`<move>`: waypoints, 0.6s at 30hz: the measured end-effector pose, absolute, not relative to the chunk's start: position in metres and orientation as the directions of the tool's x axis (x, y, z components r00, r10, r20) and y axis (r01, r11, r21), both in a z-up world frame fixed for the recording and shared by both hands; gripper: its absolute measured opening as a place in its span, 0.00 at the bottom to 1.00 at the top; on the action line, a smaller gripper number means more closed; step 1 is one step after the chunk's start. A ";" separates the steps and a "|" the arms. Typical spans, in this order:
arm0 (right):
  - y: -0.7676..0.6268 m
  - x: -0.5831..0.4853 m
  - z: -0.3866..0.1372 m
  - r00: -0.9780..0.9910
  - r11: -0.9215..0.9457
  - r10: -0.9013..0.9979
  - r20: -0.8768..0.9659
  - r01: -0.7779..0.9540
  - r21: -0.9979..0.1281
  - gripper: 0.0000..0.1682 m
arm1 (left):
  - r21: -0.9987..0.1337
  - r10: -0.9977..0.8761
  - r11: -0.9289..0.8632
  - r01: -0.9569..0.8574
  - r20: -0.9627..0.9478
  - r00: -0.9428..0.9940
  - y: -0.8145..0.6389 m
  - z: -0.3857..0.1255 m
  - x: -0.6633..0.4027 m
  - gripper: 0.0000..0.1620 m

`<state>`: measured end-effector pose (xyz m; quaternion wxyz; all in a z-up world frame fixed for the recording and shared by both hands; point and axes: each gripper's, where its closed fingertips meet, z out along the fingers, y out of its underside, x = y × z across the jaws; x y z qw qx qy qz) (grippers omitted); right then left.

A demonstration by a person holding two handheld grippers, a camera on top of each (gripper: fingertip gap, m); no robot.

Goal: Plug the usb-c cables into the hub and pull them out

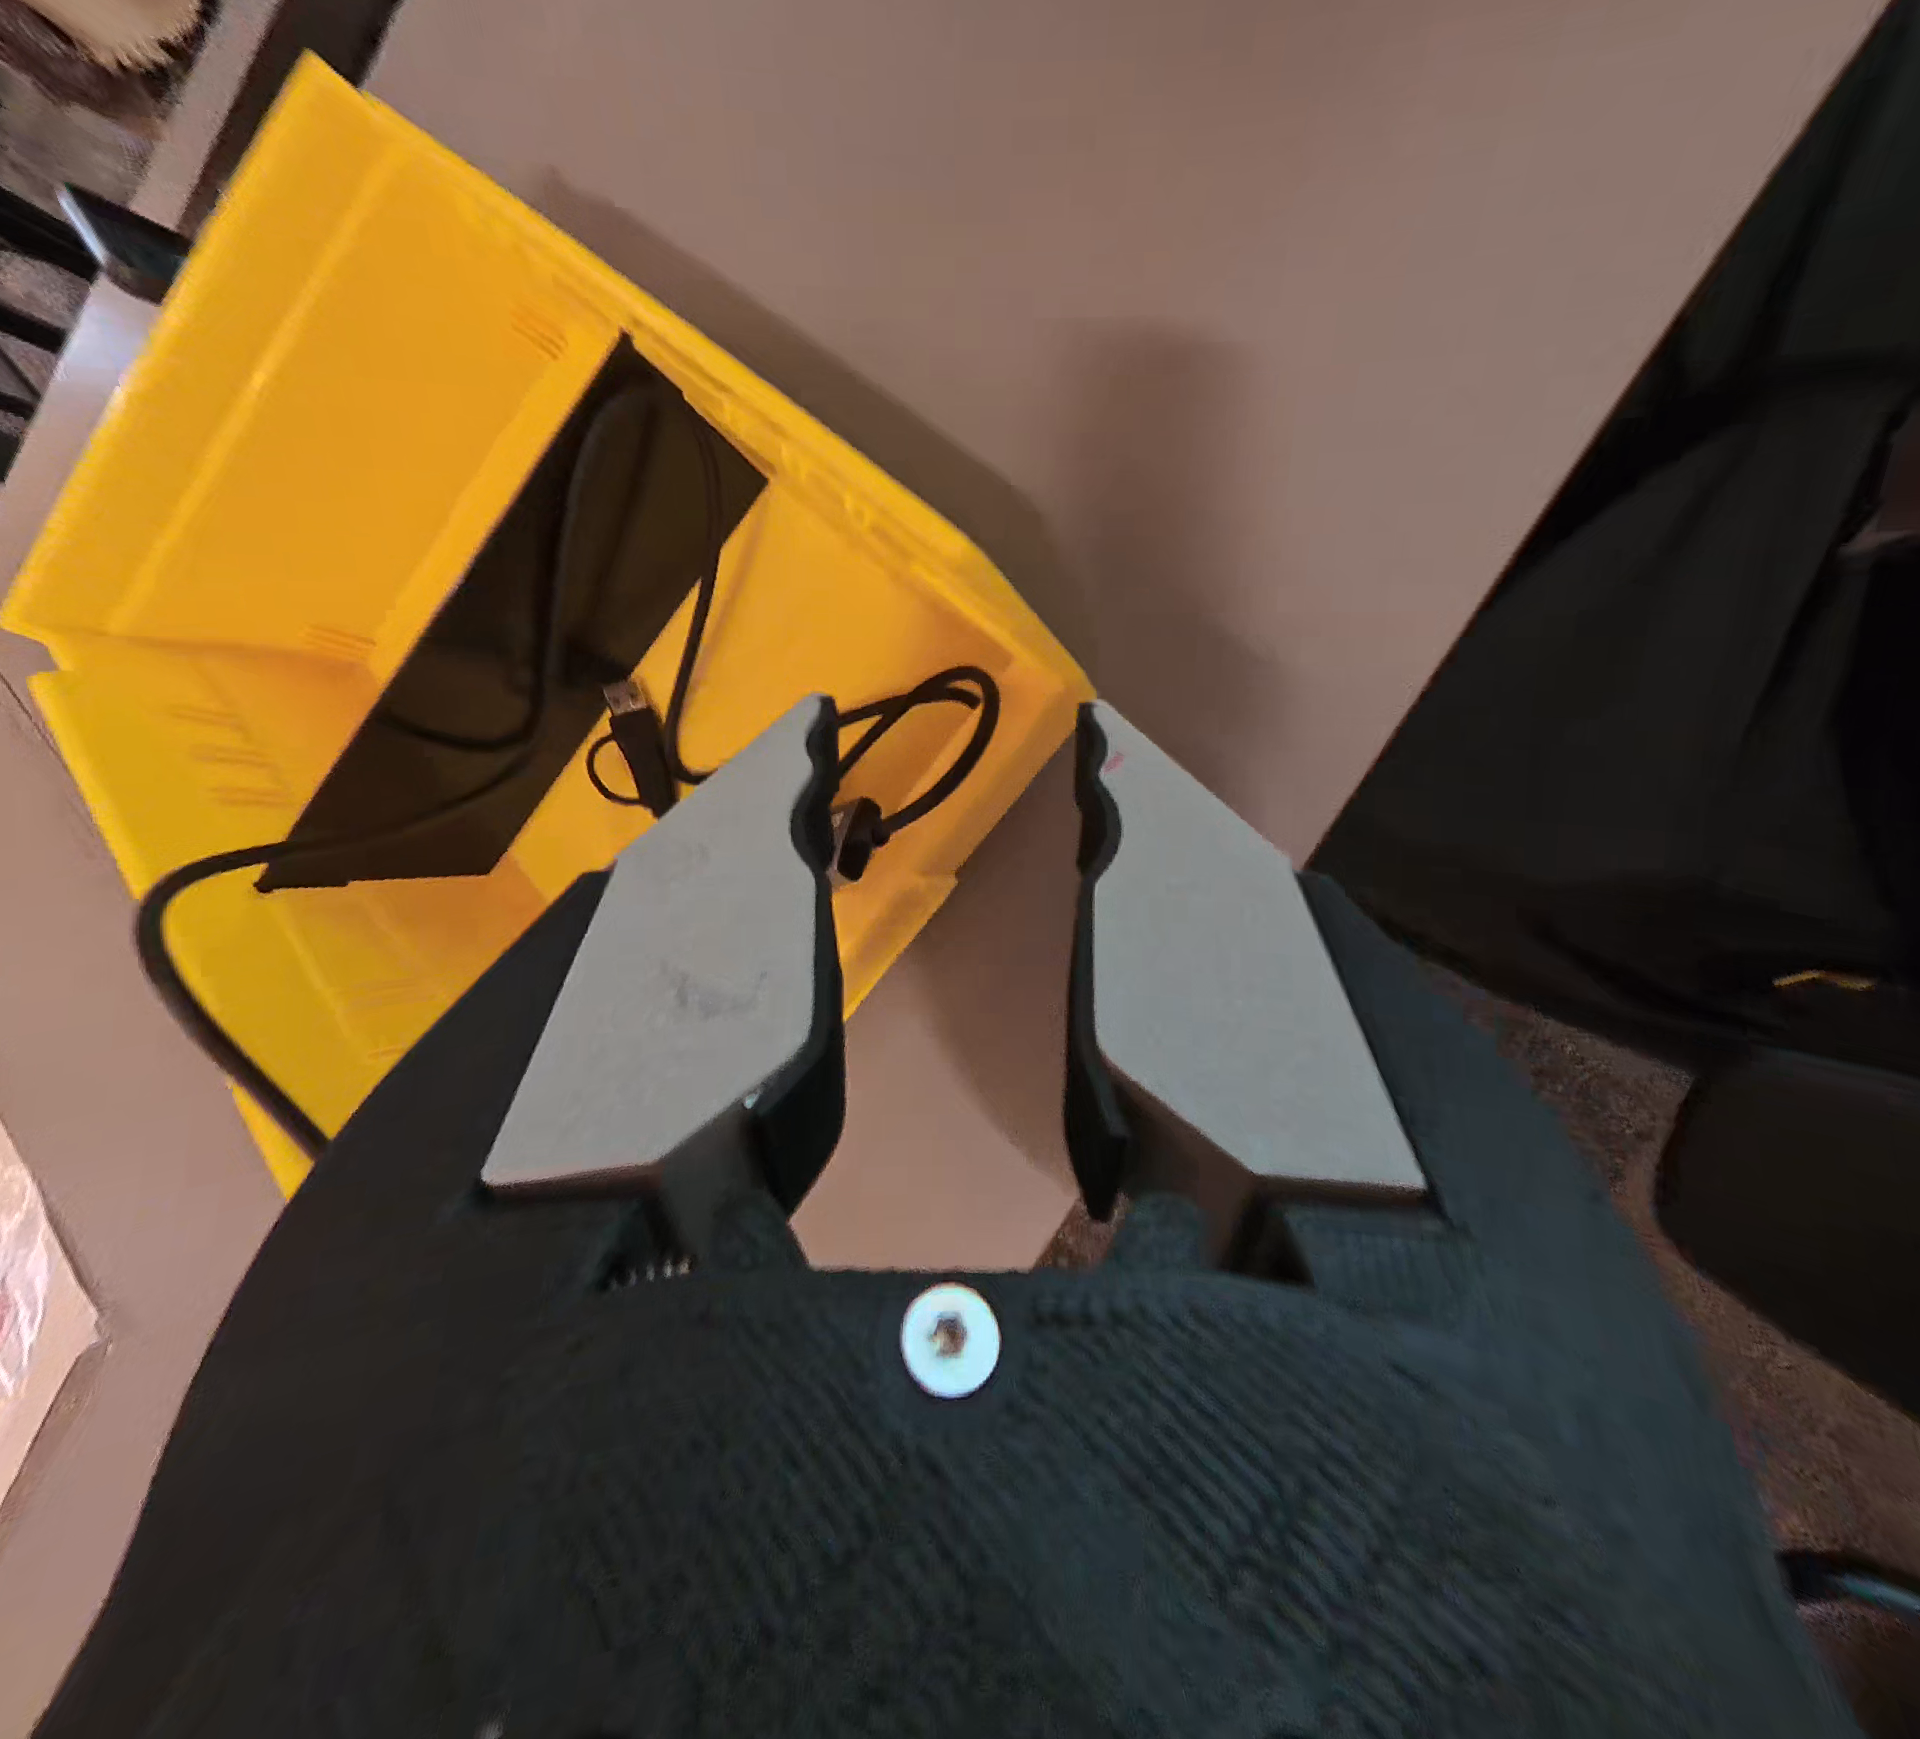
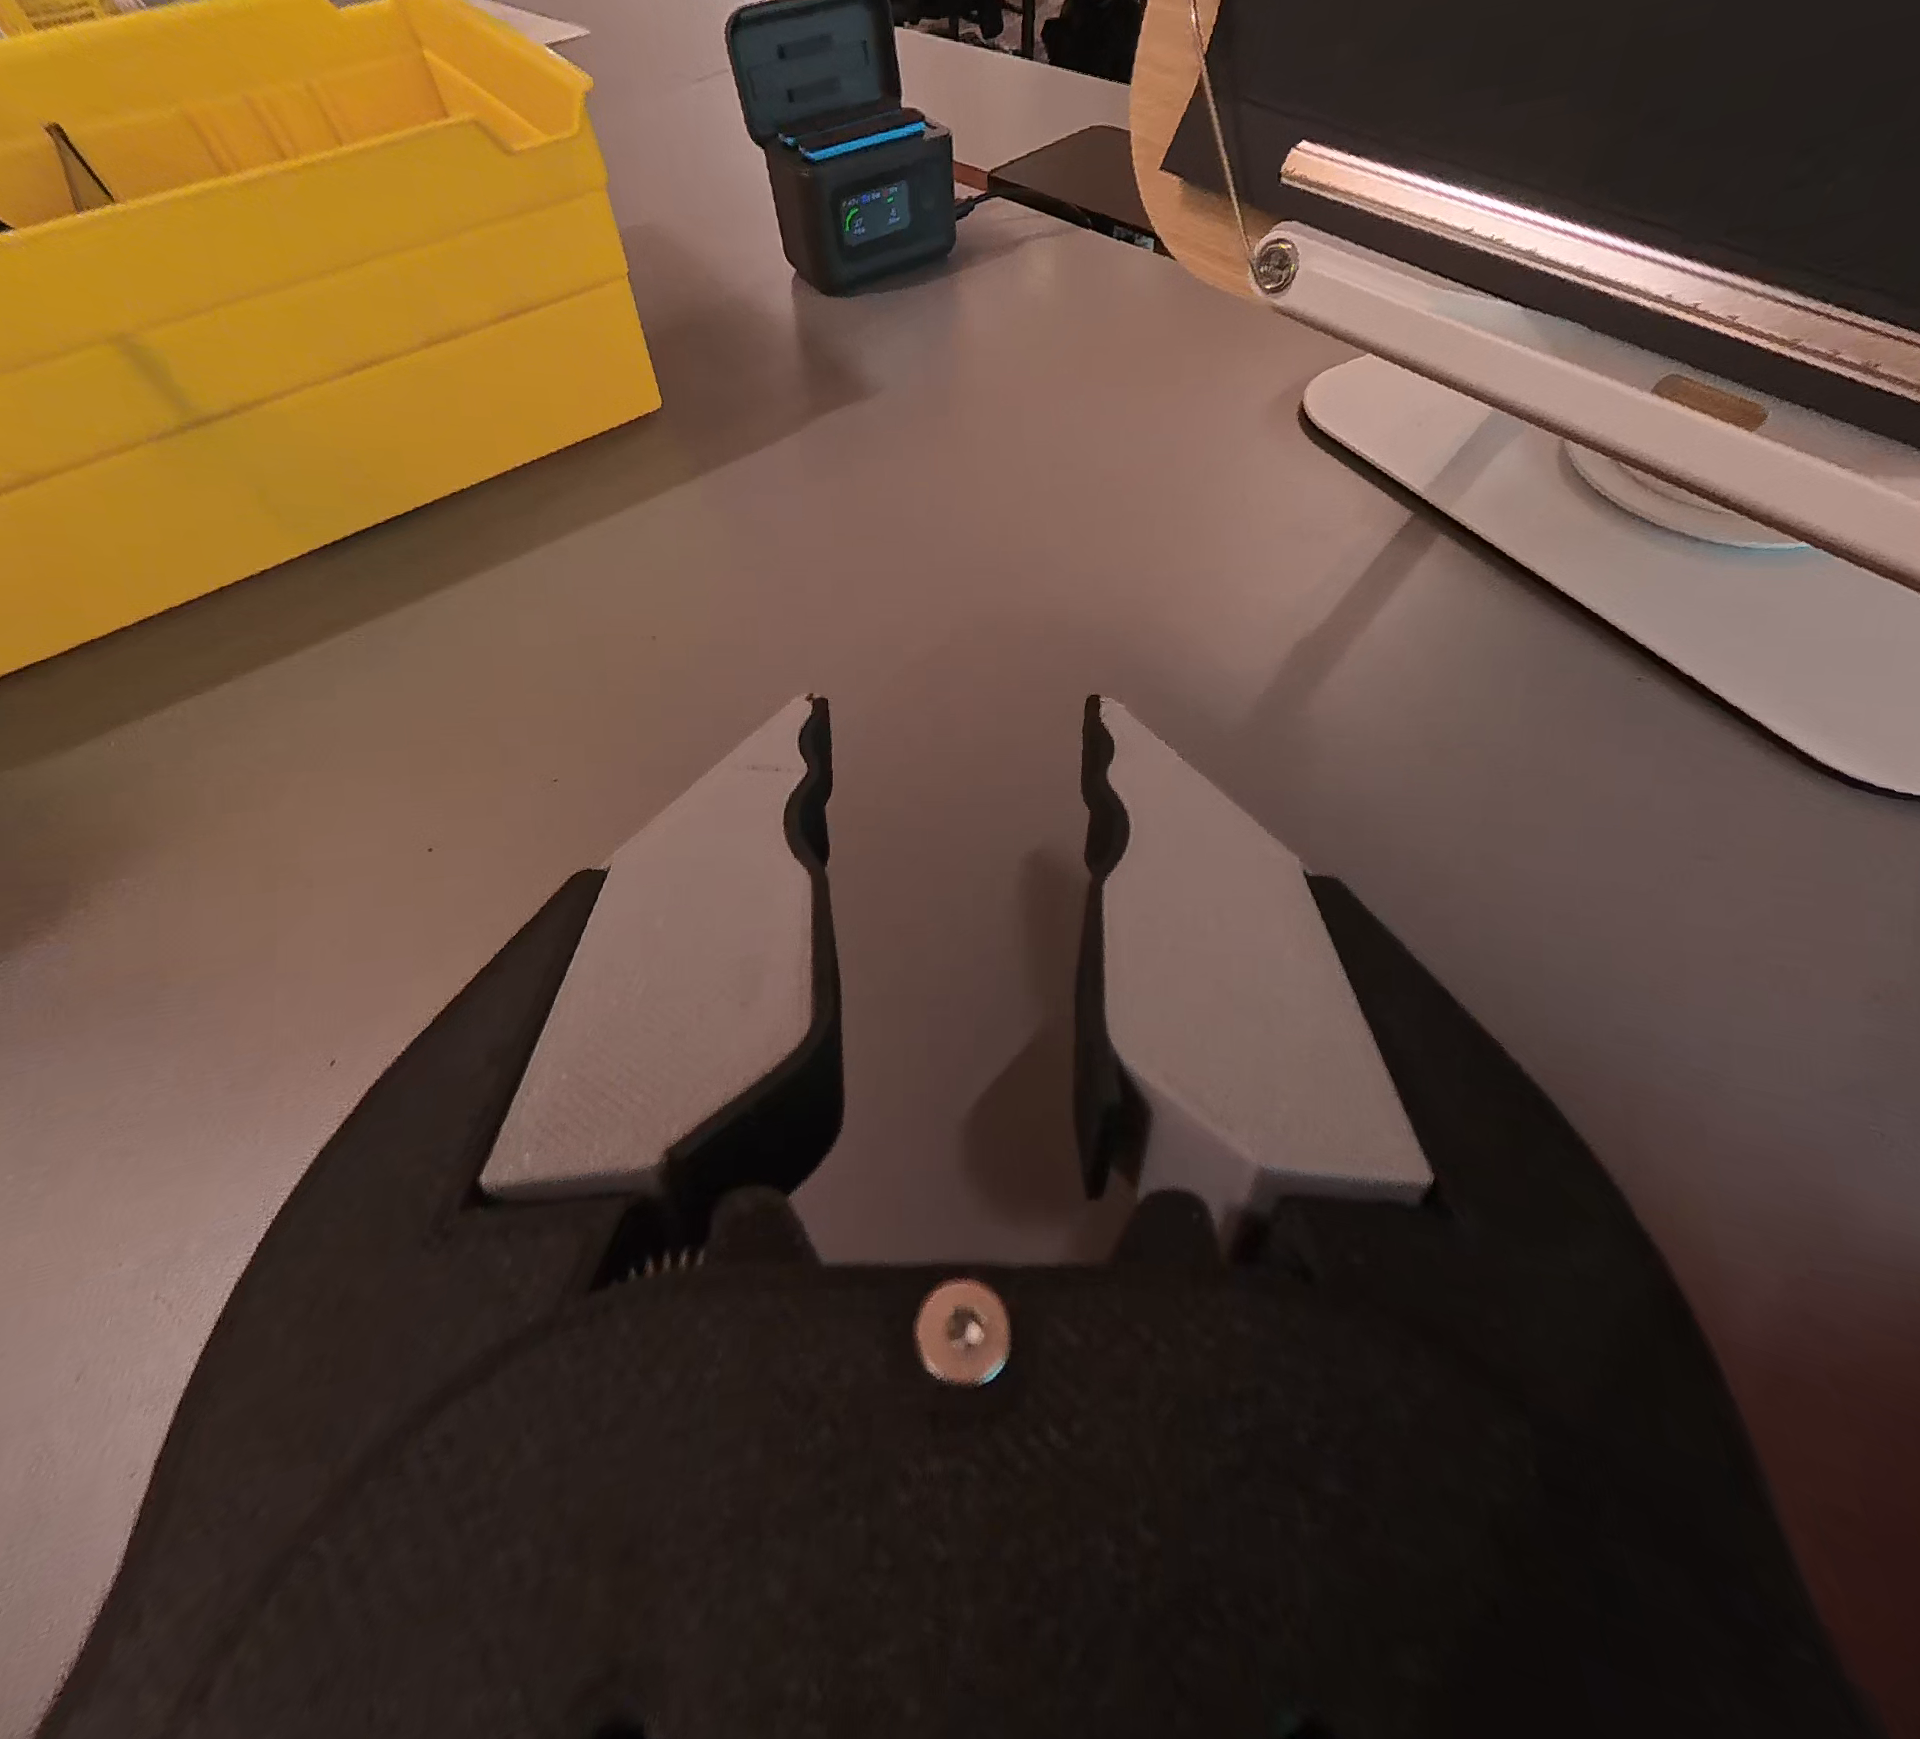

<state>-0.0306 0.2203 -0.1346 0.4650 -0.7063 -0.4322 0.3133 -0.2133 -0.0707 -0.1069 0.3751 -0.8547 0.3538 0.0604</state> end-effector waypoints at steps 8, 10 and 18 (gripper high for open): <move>0.216 -0.033 -0.137 0.412 -0.186 0.911 -0.035 0.332 -0.925 0.27 | -0.394 -0.640 -0.508 -0.766 -0.423 0.642 -0.065 -0.153 -0.229 0.13; 0.215 -0.033 -0.137 0.407 -0.185 0.913 -0.035 0.335 -0.924 0.26 | -0.347 -0.656 -0.518 -0.782 -0.424 0.624 -0.069 -0.150 -0.235 0.12; 0.212 -0.035 -0.137 0.396 -0.162 0.918 -0.010 0.350 -0.923 0.26 | -0.319 -0.690 -0.595 -0.738 -0.268 0.672 -0.082 -0.151 -0.247 0.12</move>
